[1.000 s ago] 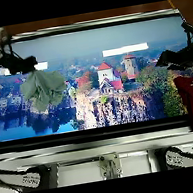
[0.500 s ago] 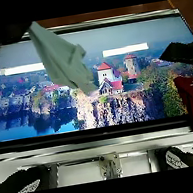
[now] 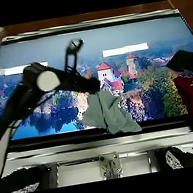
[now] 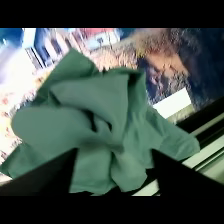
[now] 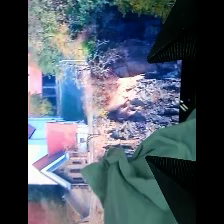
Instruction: Fold the shirts.
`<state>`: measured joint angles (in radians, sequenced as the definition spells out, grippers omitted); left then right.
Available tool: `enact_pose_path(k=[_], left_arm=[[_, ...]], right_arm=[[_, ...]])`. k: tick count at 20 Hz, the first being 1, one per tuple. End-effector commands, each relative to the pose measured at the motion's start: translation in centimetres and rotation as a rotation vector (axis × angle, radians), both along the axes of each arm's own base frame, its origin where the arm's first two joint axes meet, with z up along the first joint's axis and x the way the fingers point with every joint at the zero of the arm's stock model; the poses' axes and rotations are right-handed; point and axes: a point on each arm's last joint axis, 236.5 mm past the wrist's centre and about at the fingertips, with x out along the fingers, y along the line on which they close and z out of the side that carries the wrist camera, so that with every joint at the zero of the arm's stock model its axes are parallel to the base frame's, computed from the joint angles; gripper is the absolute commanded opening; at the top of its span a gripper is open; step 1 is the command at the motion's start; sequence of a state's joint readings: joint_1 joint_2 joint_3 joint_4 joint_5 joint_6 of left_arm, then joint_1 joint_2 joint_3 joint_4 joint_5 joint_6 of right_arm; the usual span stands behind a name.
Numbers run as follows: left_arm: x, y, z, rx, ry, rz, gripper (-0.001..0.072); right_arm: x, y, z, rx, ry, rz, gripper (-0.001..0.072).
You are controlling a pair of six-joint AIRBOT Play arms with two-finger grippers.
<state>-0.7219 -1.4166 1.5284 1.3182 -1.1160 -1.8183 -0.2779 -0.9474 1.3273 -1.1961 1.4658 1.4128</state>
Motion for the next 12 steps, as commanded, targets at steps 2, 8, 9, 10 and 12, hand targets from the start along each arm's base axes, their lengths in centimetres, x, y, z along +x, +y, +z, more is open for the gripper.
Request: enact_pose_path(k=[2,8,9,10,12], left_arm=[[-2.1,0.2,-7.5,0.046,0.245,0.003,0.069],[-2.8,14.6,-9.8,0.239,0.388,0.1,0.0682],[-4.1,15.5,-10.7,0.197,0.448,0.14,0.0682],[-5.2,16.0,-11.5,0.161,0.486,0.174,0.0682],[-6.9,16.1,-13.3,0.112,0.516,0.221,0.0682]], right_arm=[[-1.2,1.2,-7.1,0.06,0.121,0.041,0.0685],[-1.2,2.3,-14.2,0.154,0.298,0.075,0.0685],[-0.8,3.1,-14.9,0.202,0.316,0.087,0.0685],[-0.1,3.9,-15.7,0.26,0.333,0.091,0.0685],[1.1,5.4,-17.2,0.372,0.369,0.081,0.0685]])
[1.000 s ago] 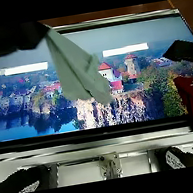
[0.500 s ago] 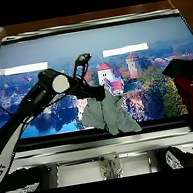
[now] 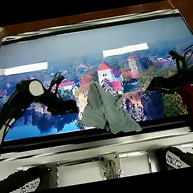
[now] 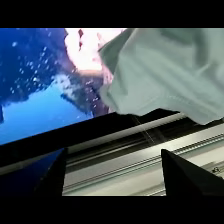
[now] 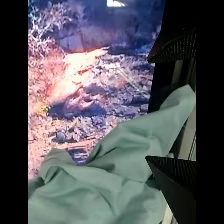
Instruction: Fold the shirts.
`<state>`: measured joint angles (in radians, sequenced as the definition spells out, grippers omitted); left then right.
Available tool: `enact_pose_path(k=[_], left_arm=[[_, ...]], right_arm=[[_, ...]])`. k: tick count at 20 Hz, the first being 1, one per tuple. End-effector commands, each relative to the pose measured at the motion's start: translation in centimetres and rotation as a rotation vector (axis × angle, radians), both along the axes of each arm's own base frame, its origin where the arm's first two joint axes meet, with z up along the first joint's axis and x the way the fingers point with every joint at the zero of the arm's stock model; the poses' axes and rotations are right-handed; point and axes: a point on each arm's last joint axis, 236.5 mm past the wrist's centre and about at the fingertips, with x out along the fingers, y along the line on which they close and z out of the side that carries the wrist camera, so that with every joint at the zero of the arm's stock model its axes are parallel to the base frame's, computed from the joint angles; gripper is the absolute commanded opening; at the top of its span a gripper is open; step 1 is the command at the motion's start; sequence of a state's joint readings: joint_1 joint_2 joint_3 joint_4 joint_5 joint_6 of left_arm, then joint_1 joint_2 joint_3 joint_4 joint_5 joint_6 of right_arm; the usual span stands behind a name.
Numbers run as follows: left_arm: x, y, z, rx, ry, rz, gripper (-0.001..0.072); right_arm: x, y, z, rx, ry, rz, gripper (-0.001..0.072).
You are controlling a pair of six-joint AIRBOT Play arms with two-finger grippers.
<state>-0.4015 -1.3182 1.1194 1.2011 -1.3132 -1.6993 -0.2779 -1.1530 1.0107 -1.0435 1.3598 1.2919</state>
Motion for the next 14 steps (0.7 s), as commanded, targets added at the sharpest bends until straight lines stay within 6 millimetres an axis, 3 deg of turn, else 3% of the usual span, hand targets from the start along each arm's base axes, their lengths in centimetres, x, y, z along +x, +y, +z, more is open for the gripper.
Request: enact_pose_path(k=[1,5,8,14], left_arm=[[-3.0,0.9,-2.9,-0.071,0.078,0.111,0.0682],[-2.4,-1.8,-5.6,-0.189,0.089,0.261,0.0683],[-1.6,-2.4,-7.1,-0.198,0.092,0.303,0.0682],[-2.4,-5.0,-10.4,-0.189,0.144,0.314,0.0678]], right_arm=[[1.9,2.8,-2.7,0.19,0.067,-0.022,0.0685],[2.4,3.8,-5.4,0.278,0.154,-0.042,0.0685],[2.3,3.9,-6.8,0.288,0.193,-0.047,0.0685],[2.5,4.0,-7.7,0.302,0.214,-0.067,0.0685]])
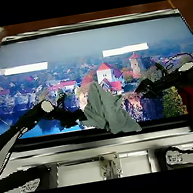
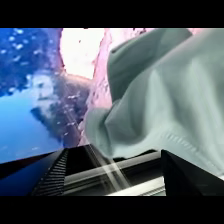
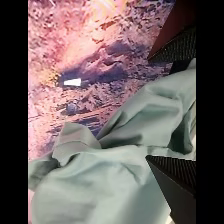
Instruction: Fold the shirts.
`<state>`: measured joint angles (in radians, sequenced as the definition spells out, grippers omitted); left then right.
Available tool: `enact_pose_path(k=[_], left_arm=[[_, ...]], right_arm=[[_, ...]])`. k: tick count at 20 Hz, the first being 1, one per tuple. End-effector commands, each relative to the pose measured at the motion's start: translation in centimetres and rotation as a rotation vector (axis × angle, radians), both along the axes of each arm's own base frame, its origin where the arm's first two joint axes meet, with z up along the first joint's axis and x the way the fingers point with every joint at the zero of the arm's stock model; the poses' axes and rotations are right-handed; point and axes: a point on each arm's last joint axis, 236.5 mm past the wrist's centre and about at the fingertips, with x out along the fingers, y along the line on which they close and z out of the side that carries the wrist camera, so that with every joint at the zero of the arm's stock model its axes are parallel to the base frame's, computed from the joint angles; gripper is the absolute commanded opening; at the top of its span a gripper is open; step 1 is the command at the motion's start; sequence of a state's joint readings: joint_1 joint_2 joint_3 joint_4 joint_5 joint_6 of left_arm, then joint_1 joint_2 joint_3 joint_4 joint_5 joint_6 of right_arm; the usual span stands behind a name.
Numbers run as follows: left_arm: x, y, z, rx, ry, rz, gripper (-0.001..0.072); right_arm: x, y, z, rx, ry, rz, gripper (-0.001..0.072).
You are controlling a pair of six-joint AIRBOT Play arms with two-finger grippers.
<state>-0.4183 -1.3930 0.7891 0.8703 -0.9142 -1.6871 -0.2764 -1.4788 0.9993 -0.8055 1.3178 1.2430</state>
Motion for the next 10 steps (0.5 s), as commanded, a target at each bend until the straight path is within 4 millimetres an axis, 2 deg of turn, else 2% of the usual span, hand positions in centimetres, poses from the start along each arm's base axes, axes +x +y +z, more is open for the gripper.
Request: enact_pose_path(k=[1,2,3,4,6,10], left_arm=[[0.0,-1.4,-1.8,-0.003,0.013,0.028,0.065],[0.0,-1.5,-2.1,0.002,0.017,0.037,0.0495],[0.0,-1.4,-2.2,0.003,0.017,0.037,0.0291],[0.1,-1.4,-2.1,0.001,0.014,0.035,0.0137],[0.0,-1.5,-1.6,-0.004,-0.003,0.016,0.0044],[0.2,-1.7,0.1,-0.027,-0.056,-0.022,0.0036]], right_arm=[[0.2,0.5,-0.5,0.01,0.014,-0.005,0.0685],[0.2,1.0,-0.7,0.004,0.011,0.008,0.0685],[0.3,1.7,-0.9,-0.014,0.005,0.024,0.0685],[0.4,2.5,-1.3,-0.042,-0.003,0.039,0.0685],[1.1,3.7,-1.9,-0.087,-0.032,0.049,0.0684],[2.2,6.1,-2.3,-0.117,-0.082,0.053,0.0684]])
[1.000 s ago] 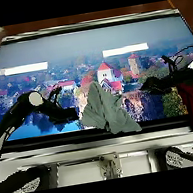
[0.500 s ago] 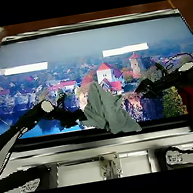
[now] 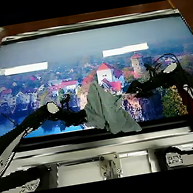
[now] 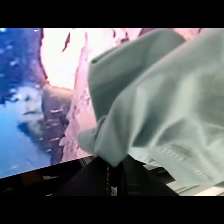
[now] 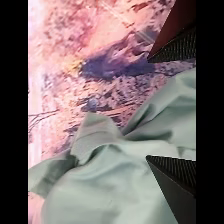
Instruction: Fold the shirts.
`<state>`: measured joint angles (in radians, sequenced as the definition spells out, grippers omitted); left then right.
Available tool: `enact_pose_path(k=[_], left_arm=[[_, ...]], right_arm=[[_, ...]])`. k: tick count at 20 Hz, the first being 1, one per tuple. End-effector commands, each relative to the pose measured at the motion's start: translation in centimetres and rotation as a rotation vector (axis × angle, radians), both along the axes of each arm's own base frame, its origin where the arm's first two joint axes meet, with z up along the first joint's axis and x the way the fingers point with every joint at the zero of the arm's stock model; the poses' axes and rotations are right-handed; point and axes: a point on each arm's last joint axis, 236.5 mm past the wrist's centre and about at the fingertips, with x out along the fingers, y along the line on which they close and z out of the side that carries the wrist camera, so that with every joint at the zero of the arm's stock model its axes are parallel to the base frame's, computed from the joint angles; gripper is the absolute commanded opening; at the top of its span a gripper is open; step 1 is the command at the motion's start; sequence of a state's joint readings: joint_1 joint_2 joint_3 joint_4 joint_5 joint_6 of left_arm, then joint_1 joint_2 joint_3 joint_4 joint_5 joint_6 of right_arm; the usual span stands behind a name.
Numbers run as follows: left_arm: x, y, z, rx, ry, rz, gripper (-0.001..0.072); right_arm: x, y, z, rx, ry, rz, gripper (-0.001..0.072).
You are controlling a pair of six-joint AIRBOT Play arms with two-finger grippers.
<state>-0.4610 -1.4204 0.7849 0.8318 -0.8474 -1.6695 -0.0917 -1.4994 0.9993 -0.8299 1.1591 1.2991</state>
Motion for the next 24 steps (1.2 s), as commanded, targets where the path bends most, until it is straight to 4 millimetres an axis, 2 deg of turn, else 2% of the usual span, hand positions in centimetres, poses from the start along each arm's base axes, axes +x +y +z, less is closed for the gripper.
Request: enact_pose_path(k=[1,6,7,8,9,11,12,13,14,15,16,17,18,19,20,21,22,23,24], left_arm=[[0.2,-0.2,1.2,-0.017,-0.043,-0.023,0.0037],[0.5,-0.3,2.4,-0.031,-0.078,-0.031,0.0036],[0.5,-0.3,2.6,-0.035,-0.083,-0.035,0.0036],[0.5,-0.3,2.9,-0.036,-0.089,-0.039,0.0036],[0.5,-0.2,3.2,-0.033,-0.105,-0.046,0.0036],[1.3,0.8,4.5,0.0,-0.169,-0.084,0.0034],[2.2,2.1,5.7,0.042,-0.225,-0.117,0.0033],[3.5,3.7,7.6,0.091,-0.288,-0.149,0.0033],[5.0,5.2,10.3,0.133,-0.358,-0.167,0.0033],[6.7,6.7,13.9,0.17,-0.446,-0.168,0.0033],[8.6,8.0,19.1,0.188,-0.571,-0.147,0.0034],[10.2,8.7,25.6,0.174,-0.727,-0.106,0.0034],[11.0,9.2,32.4,0.147,-0.887,-0.062,0.0034],[10.8,9.8,40.2,0.112,-1.067,-0.013,0.0034],[9.7,10.4,47.0,0.078,-1.226,0.03,0.0034],[7.7,11.2,53.6,0.047,-1.383,0.072,0.0034],[5.4,11.9,58.6,0.021,-1.502,0.101,0.0034],[2.8,12.8,62.6,0.004,-1.603,0.126,0.0034],[0.7,13.6,65.4,-0.004,-1.674,0.143,0.0034]], right_arm=[[0.6,2.4,-0.8,-0.024,-0.028,0.015,0.0684],[-1.4,6.4,-3.9,-0.009,0.057,0.094,0.0683],[-1.5,7.1,-4.2,-0.003,0.069,0.092,0.0626],[-1.6,7.6,-4.4,0.003,0.074,0.092,0.0399],[-1.7,7.9,-4.2,0.007,0.073,0.095,0.0049],[-1.1,7.9,-2.9,0.016,0.021,0.119,0.0059],[-0.4,7.6,-1.5,0.016,-0.03,0.142,0.006],[0.6,7.5,0.9,0.021,-0.095,0.154,0.0059],[1.9,7.4,3.9,0.027,-0.174,0.156,0.006],[3.5,7.3,8.1,0.03,-0.284,0.153,0.0059],[4.9,7.1,12.8,0.03,-0.41,0.146,0.0059],[5.9,7.0,18.7,0.027,-0.564,0.142,0.0059],[6.4,6.8,24.6,0.016,-0.719,0.132,0.0059],[6.4,6.5,31.5,0.013,-0.898,0.104,0.0059],[5.5,6.0,38.3,0.008,-1.068,0.073,0.0059],[4.0,5.3,43.9,-0.007,-1.213,0.043,0.0059],[2.0,4.3,49.1,-0.04,-1.356,0.013,0.0059],[-0.1,3.5,53.0,-0.071,-1.464,-0.01,0.0059],[-2.2,2.5,56.0,-0.105,-1.55,-0.04,0.0059]])
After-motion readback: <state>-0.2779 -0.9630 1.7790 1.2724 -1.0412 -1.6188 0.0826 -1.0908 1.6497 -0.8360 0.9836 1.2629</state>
